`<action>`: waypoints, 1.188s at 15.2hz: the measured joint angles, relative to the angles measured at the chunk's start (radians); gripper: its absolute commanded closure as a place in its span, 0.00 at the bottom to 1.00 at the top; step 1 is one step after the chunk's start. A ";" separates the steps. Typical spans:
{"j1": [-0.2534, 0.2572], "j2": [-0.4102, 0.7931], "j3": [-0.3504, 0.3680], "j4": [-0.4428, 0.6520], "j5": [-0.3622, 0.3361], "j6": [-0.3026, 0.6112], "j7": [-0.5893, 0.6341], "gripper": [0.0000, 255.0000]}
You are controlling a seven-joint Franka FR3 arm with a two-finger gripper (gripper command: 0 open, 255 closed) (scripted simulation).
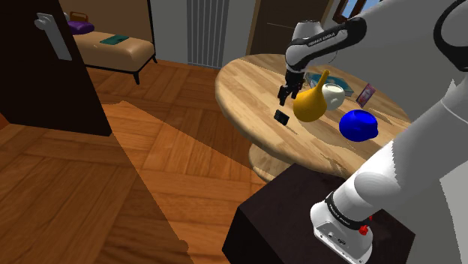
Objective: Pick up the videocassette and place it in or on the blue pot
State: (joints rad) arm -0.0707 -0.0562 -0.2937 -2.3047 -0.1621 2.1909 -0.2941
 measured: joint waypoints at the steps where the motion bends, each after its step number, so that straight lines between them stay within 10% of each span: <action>1: -0.005 0.044 -0.008 0.020 0.012 0.025 -0.019 0.00; 8: -0.048 0.334 -0.011 0.218 0.118 0.121 -0.126 0.00; 18: -0.072 0.442 0.001 0.233 0.154 0.213 -0.154 0.00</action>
State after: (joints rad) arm -0.1431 0.3855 -0.2923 -2.0717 -0.0084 2.4040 -0.4483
